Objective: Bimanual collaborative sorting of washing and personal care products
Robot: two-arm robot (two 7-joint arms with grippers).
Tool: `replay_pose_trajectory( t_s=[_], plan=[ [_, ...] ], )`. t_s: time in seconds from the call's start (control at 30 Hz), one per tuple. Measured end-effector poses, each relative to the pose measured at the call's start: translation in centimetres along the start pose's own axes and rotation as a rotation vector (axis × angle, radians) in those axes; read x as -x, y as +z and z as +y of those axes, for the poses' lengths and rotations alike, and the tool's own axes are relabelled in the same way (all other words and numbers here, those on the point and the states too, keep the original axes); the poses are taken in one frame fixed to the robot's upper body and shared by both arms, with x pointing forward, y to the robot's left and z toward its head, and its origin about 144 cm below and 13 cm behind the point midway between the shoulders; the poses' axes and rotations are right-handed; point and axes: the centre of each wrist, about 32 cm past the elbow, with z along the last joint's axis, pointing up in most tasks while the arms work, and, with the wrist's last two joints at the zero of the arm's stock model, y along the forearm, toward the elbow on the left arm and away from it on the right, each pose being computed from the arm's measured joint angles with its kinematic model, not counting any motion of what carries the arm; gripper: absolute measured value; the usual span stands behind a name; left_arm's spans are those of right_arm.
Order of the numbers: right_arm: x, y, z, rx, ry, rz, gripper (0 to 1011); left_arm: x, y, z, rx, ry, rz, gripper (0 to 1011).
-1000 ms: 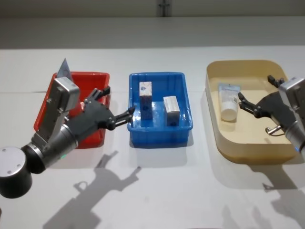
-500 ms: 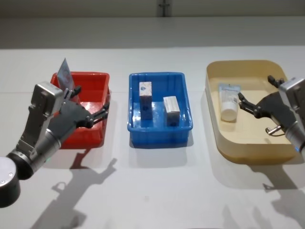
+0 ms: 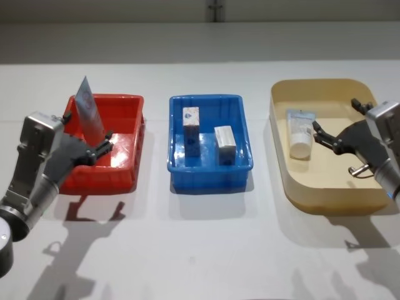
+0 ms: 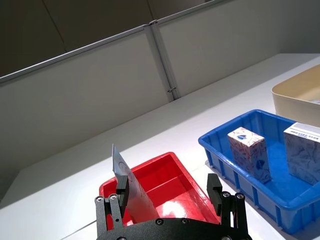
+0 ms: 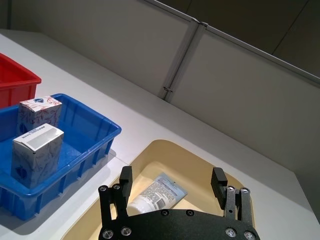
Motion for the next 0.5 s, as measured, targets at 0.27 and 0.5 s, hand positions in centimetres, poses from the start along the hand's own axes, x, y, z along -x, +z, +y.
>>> replay_pose_trajectory(
  t_s=[0.27,0.5],
  plan=[
    [-0.2,-0.2,-0.3,-0.007,0.024,0.012,1001,-0.1,-0.1,0.2,-0.004,0.024,-0.009,1001],
    [-0.4,-0.3,-1.1,-0.016,0.051,0.025,1001,-0.1,-0.1,0.2,-0.004,0.025,-0.010,1001]
  ],
)
